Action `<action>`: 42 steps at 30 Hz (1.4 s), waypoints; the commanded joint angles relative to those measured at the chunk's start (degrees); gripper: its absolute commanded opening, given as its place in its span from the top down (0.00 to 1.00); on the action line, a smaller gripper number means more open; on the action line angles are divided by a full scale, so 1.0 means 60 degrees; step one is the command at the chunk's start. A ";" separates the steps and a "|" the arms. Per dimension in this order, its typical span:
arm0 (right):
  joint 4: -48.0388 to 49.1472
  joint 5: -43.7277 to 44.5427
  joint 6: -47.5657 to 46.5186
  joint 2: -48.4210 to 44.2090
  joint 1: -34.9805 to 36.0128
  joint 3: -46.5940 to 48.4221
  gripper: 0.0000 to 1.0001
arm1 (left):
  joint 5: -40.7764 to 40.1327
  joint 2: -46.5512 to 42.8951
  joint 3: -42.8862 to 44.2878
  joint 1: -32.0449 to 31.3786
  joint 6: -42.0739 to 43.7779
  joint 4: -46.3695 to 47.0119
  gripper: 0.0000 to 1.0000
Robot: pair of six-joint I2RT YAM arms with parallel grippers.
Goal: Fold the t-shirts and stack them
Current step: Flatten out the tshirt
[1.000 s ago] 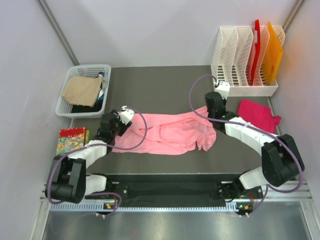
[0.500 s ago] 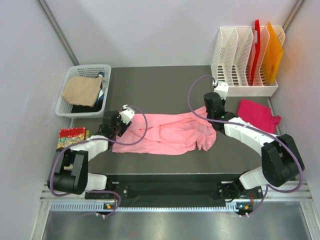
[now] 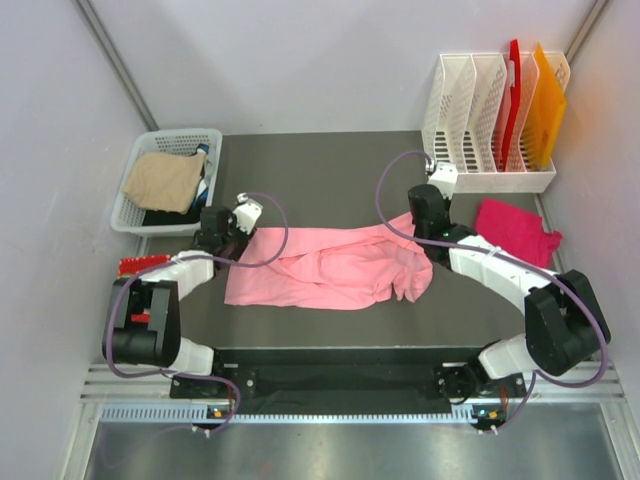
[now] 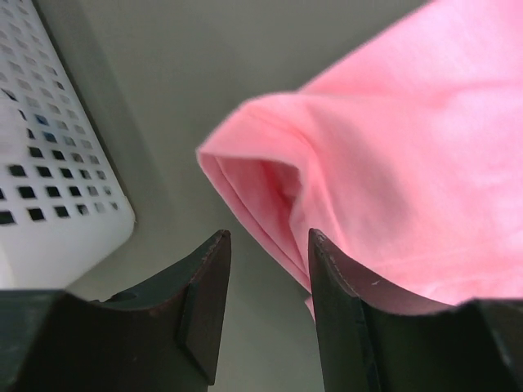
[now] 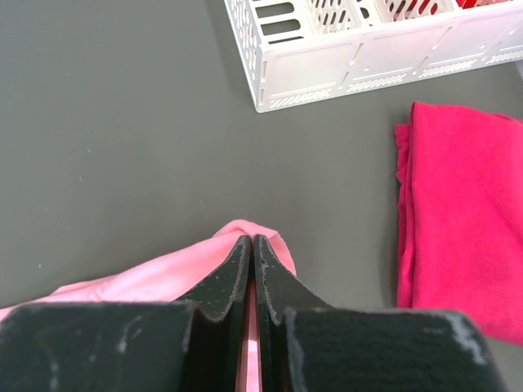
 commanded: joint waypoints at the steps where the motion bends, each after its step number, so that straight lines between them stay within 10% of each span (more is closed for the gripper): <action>1: 0.0416 0.0213 -0.0096 -0.0341 0.0181 -0.0042 1.00 | 0.0859 0.0246 0.0947 0.0319 -0.0594 -0.0762 0.52; 11: 0.0417 0.0301 -0.0125 -0.0443 0.0254 -0.0057 1.00 | 0.2001 0.0788 0.1784 0.0538 -0.0245 -0.3015 0.50; 32: 0.0431 0.0316 -0.0154 -0.0487 0.0342 -0.0057 1.00 | 0.1782 0.1638 0.1813 0.0671 0.0006 -0.2711 0.53; 42: 0.0431 0.0316 -0.0154 -0.0516 0.0386 -0.0057 1.00 | 0.1753 0.1565 0.1799 0.0671 0.0036 -0.2741 0.87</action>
